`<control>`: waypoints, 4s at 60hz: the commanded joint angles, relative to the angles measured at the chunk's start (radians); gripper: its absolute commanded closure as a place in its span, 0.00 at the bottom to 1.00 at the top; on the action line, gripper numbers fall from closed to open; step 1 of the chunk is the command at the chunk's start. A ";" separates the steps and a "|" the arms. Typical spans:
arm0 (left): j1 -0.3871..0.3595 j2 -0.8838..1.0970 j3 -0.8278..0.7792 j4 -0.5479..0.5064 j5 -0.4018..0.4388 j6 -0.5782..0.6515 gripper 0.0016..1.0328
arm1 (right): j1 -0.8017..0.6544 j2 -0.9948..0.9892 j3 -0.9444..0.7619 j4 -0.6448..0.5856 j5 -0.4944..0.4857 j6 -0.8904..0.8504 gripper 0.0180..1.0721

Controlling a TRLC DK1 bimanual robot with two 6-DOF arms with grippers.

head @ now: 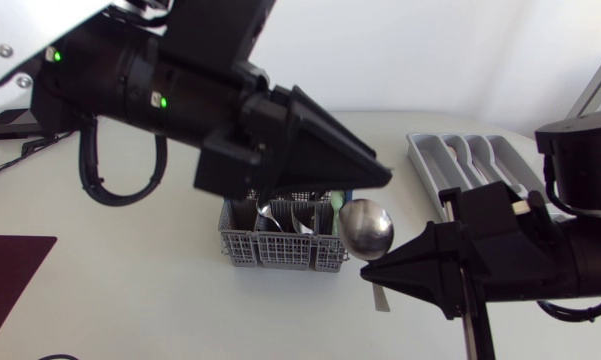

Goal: Sort the cutlery from the basket into the organizer compartments.

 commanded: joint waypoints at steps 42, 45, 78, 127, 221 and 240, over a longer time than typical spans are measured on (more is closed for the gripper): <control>0.186 -0.155 -0.170 0.024 -0.587 0.117 0.28 | -0.735 0.343 0.188 0.178 0.100 0.049 0.94; 0.177 -0.165 -0.190 0.024 -0.616 0.128 0.29 | -0.747 0.399 0.220 0.221 0.138 0.076 0.94; 0.036 -0.221 -0.329 0.069 -0.860 0.176 0.29 | -0.778 1.057 0.680 0.340 0.529 0.239 0.94; 0.022 -0.233 -0.346 0.055 -0.862 0.186 0.29 | -0.707 1.535 1.188 0.066 0.880 0.293 0.94; -0.121 -0.018 -0.202 -0.009 -0.943 0.110 0.29 | -0.585 0.548 0.192 0.303 0.609 0.167 0.36; -0.102 0.068 -0.027 -0.149 -0.875 -0.039 0.29 | -0.533 0.407 0.085 0.277 0.607 0.161 0.36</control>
